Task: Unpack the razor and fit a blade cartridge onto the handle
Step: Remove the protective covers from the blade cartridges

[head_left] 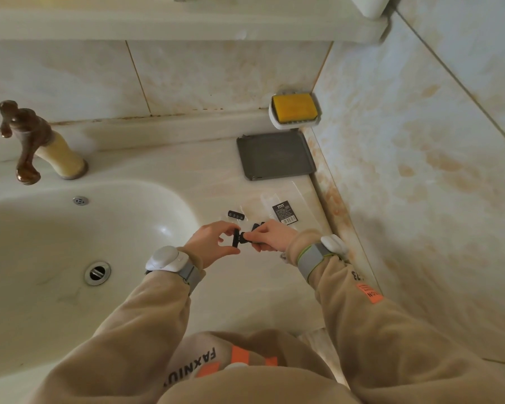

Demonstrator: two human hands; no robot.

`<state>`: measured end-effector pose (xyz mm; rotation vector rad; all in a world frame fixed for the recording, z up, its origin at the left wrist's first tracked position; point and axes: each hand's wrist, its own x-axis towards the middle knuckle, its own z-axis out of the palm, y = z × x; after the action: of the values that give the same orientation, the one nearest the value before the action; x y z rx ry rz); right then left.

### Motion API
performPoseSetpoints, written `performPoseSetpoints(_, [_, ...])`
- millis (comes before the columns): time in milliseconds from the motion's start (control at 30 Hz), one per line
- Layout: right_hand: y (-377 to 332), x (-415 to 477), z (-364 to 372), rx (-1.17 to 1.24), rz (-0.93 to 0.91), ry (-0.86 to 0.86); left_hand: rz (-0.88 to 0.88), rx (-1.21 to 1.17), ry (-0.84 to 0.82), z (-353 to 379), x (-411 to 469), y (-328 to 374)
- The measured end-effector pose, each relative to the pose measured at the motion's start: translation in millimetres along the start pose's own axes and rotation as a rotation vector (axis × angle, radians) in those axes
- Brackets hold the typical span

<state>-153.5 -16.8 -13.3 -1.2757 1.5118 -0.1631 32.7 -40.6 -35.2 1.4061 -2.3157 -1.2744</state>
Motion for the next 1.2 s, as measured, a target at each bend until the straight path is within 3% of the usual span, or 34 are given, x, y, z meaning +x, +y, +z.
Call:
performPoseSetpoints(467, [-1,1,2,-0.103,-0.019,0.058,0.007,0.054,0.014,0,-2,2])
performPoseSetpoints(667, [6,-5,4,-0.022,-0.027,0.018,0.003,0.084,-0.001,3,-5,4])
performPoseSetpoints(867, [15,-10,-13,0.108,-0.060,0.035,-0.144,0.040,0.058,-14,-14,-25])
performPoseSetpoints(1200, [18,2,0,0.144,-0.050,0.065,-0.102,-0.017,0.150,-26,16,-10])
